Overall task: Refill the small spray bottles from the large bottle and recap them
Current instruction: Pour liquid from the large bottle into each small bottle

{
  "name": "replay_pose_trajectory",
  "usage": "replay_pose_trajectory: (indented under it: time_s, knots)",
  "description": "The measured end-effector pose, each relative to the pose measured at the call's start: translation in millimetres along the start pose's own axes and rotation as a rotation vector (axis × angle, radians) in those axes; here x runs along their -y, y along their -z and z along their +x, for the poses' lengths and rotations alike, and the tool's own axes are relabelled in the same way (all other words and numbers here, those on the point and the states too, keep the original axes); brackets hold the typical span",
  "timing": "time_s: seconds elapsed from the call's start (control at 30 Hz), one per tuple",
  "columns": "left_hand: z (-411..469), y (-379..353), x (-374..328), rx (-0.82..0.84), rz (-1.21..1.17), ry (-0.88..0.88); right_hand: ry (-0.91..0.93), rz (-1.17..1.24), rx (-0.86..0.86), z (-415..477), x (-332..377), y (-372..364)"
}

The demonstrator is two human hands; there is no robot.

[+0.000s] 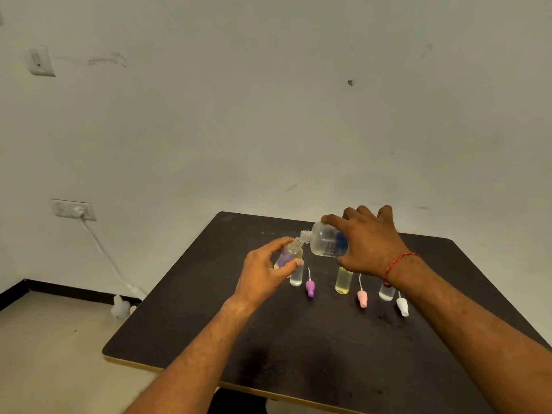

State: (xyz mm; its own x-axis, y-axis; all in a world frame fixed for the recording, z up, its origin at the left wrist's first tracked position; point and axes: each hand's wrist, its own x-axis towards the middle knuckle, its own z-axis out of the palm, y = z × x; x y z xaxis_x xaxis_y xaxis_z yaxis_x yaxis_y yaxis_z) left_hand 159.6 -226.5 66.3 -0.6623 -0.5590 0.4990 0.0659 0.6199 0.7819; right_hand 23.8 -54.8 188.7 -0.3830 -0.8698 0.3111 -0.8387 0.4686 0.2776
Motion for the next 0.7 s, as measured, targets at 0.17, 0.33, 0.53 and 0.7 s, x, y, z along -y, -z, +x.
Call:
replay_pose_trajectory:
  time_s: [0.17, 0.33, 0.53, 0.7]
  knots:
    - [0.5, 6.1, 5.7, 0.012, 0.0, 0.016, -0.117, 0.187, 0.009, -13.4, -1.2, -17.6]
    - [8.5, 12.7, 32.3, 0.022, 0.066, 0.103, -0.25, 0.384, 0.029, -25.6, -2.4, -29.9]
    - [18.6, 12.0, 66.2, 0.002, 0.114, 0.254, -0.333, 0.518, 0.025, -40.6, -3.9, -45.2]
    - [28.1, 6.9, 92.2, 0.001, 0.158, 0.342, -0.386, 0.63, 0.005, -57.0, -6.5, -56.9]
